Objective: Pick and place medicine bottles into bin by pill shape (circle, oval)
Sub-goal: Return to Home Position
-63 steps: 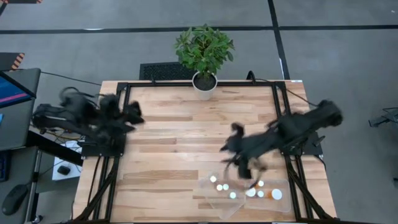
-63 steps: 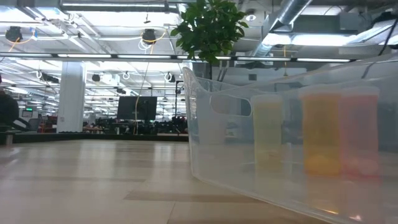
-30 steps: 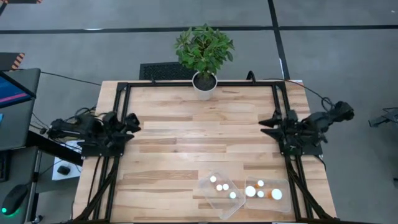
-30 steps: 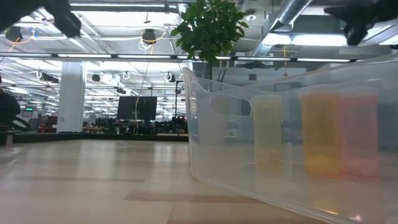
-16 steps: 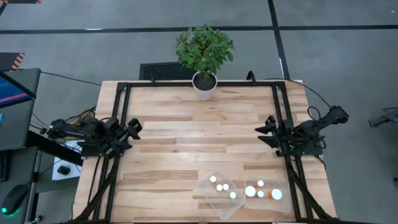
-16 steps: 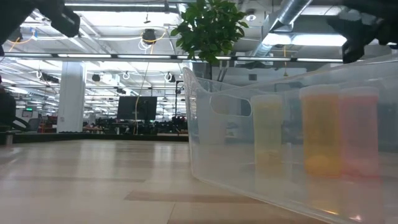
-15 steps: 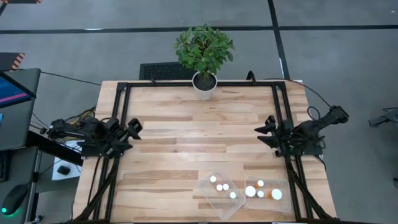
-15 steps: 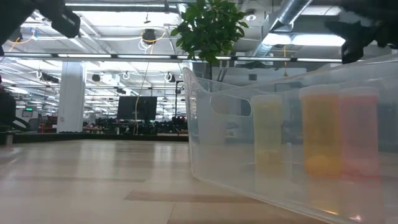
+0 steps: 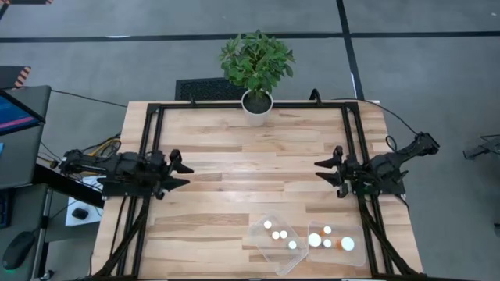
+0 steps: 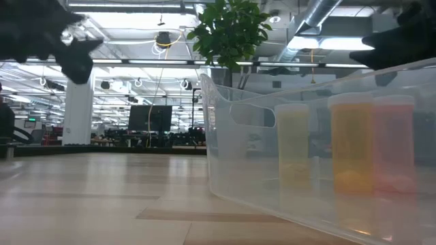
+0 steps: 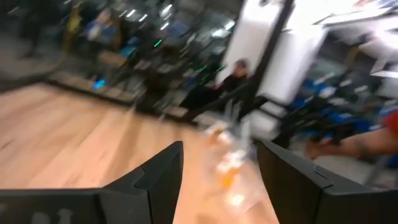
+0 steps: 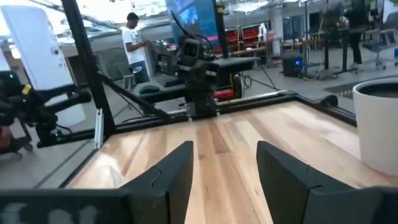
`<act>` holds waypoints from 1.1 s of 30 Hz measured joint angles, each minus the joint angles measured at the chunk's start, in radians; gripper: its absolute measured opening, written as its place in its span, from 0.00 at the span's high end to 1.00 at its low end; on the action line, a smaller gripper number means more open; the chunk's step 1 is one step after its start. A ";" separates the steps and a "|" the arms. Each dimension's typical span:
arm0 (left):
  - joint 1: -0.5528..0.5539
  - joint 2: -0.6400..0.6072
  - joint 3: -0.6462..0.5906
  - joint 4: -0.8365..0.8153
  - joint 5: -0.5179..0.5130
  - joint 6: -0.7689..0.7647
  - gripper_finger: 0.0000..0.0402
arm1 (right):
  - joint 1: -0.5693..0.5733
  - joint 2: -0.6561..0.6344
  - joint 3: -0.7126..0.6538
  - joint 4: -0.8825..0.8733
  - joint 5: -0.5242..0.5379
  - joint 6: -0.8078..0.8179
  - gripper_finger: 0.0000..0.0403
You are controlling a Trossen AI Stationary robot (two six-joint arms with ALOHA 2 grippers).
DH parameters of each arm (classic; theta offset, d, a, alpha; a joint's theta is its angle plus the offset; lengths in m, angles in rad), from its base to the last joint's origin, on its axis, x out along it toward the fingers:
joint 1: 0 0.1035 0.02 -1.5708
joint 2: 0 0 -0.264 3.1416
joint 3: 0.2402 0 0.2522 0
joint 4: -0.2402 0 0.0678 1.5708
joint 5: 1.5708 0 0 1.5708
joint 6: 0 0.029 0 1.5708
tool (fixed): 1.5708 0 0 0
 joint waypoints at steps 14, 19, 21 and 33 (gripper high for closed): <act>0.000 0.004 0.000 -0.092 -0.068 0.091 0.51 | -0.031 -0.001 0.000 -0.010 0.001 -0.025 0.53; 0.000 0.004 0.000 -0.093 -0.066 0.055 0.51 | -0.031 -0.001 0.000 -0.010 0.001 -0.025 0.54; 0.000 0.004 0.000 -0.093 -0.066 0.050 0.51 | -0.031 -0.001 -0.001 -0.011 0.001 -0.025 0.54; 0.000 0.004 -0.001 -0.093 -0.065 0.049 0.51 | -0.031 -0.001 -0.001 -0.011 0.001 -0.024 0.53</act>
